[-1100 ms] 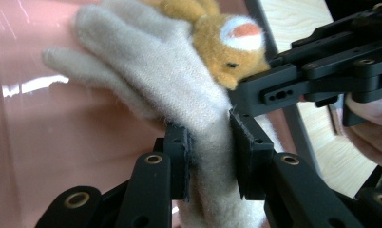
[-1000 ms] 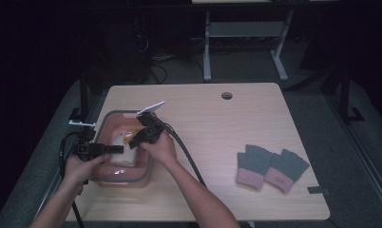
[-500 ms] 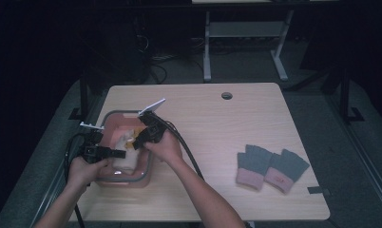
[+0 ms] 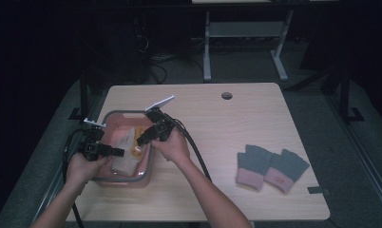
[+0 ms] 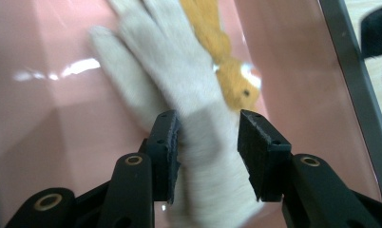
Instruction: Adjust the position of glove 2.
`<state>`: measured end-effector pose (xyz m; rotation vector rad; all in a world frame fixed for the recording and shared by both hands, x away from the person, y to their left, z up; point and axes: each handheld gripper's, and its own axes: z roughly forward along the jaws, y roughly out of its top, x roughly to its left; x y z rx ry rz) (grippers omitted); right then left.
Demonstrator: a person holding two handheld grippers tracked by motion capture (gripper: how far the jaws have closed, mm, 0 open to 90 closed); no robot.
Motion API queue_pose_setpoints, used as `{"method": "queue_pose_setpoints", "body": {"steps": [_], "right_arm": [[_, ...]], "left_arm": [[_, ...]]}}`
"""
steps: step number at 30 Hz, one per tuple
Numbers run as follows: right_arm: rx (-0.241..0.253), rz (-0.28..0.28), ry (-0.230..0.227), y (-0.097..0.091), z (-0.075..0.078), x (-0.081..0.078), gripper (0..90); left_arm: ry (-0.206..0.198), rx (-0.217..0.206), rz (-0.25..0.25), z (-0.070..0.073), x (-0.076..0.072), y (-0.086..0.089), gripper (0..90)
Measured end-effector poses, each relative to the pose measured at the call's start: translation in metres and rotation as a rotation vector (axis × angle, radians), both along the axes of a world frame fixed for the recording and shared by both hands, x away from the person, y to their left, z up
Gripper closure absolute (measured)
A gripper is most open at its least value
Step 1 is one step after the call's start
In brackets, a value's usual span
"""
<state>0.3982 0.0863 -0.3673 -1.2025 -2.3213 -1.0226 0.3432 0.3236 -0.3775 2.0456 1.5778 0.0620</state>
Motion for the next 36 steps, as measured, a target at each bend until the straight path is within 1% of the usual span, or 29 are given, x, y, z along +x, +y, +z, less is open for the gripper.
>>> {"method": "queue_pose_setpoints", "body": {"steps": [1,2,3,4,6,7,9,10,11,12,13,15,16,17,19,20,21,22,23,24,25,26,27,28,29,32,35,36], "right_arm": [[0.007,-0.004,-0.002,-0.004,0.001,-0.002,67.5],[0.007,-0.004,-0.002,-0.004,0.001,-0.002,67.5],[0.021,-0.008,-0.009,-0.008,0.002,-0.003,67.4],[0.023,-0.011,-0.009,-0.01,0.002,-0.003,67.2],[0.028,-0.017,-0.003,-0.012,0.003,-0.004,67.2],[0.033,-0.014,-0.001,-0.014,0.002,-0.005,67.2],[0.034,-0.016,-0.001,-0.017,0.001,-0.006,67.2],[0.037,-0.011,-0.008,-0.019,0.0,-0.006,67.2],[0.039,-0.016,0.0,-0.022,-0.001,-0.007,67.2],[0.039,-0.016,0.0,-0.022,-0.001,-0.007,67.2],[0.042,-0.024,0.001,-0.025,-0.001,-0.007,67.0],[0.047,-0.03,0.004,-0.028,-0.001,-0.008,66.8],[0.048,-0.027,-0.005,-0.03,-0.001,-0.007,66.7],[0.051,-0.035,0.002,-0.031,0.0,-0.008,66.7],[0.055,-0.029,-0.006,-0.033,-0.001,-0.007,66.6],[0.07,-0.034,-0.004,-0.036,0.0,-0.007,66.1],[0.077,-0.038,0.004,-0.038,0.0,-0.007,66.0],[0.078,-0.038,0.001,-0.04,0.001,-0.007,65.7],[0.077,-0.042,-0.002,-0.042,0.001,-0.007,65.6],[0.077,-0.042,-0.002,-0.042,0.001,-0.007,65.6],[0.083,-0.047,-0.002,-0.045,0.002,-0.008,65.3],[0.081,-0.052,-0.003,-0.047,0.002,-0.008,65.2],[0.081,-0.054,-0.003,-0.049,0.003,-0.007,65.1],[0.08,-0.056,-0.002,-0.051,0.003,-0.007,64.8],[0.083,-0.055,-0.006,-0.052,0.003,-0.007,64.6],[0.082,-0.063,-0.01,-0.055,0.004,-0.007,64.3],[0.072,-0.069,-0.018,-0.063,0.006,-0.007,63.2],[0.072,-0.069,-0.018,-0.063,0.006,-0.007,63.2]], "left_arm": [[-0.012,0.017,0.008,0.005,0.0,-0.001,60.8],[-0.012,0.017,0.008,0.005,0.0,-0.001,62.2],[-0.018,0.034,0.0,0.008,0.0,-0.003,64.2],[-0.025,0.036,0.003,0.009,0.001,-0.004,64.9],[-0.026,0.044,0.002,0.009,0.001,-0.006,66.5],[-0.018,0.054,-0.004,0.007,0.002,-0.008,66.5],[-0.003,0.092,-0.021,0.002,0.004,-0.012,67.5],[0.01,0.1,-0.029,-0.002,0.005,-0.014,67.9],[0.023,0.107,-0.039,-0.005,0.006,-0.016,67.9],[0.039,0.116,-0.046,-0.009,0.007,-0.018,67.9],[0.067,0.12,-0.063,-0.015,0.009,-0.02,67.9],[0.07,0.127,-0.063,-0.017,0.009,-0.021,67.9],[0.077,0.137,-0.067,-0.018,0.009,-0.022,67.7],[0.084,0.153,-0.071,-0.02,0.01,-0.022,67.5],[0.083,0.151,-0.071,-0.02,0.011,-0.022,66.2],[0.072,0.114,-0.054,-0.018,0.01,-0.02,65.6],[0.072,0.114,-0.054,-0.018,0.01,-0.02,65.3],[0.048,0.087,-0.038,-0.013,0.01,-0.018,64.7],[0.034,0.075,-0.033,-0.01,0.009,-0.018,64.6],[0.034,0.075,-0.033,-0.01,0.009,-0.018,64.1],[0.017,0.06,-0.033,-0.005,0.008,-0.019,63.3],[0.006,0.05,-0.03,-0.002,0.007,-0.02,63.0],[-0.003,0.051,-0.04,0.001,0.007,-0.021,62.6],[-0.003,0.051,-0.04,0.001,0.007,-0.021,62.1],[-0.023,0.036,-0.041,0.004,0.007,-0.024,61.1],[-0.031,0.031,-0.051,0.007,0.006,-0.027,60.8],[-0.054,0.008,-0.068,0.013,0.004,-0.033,59.4],[-0.054,0.008,-0.068,0.013,0.004,-0.033,59.1]]}}
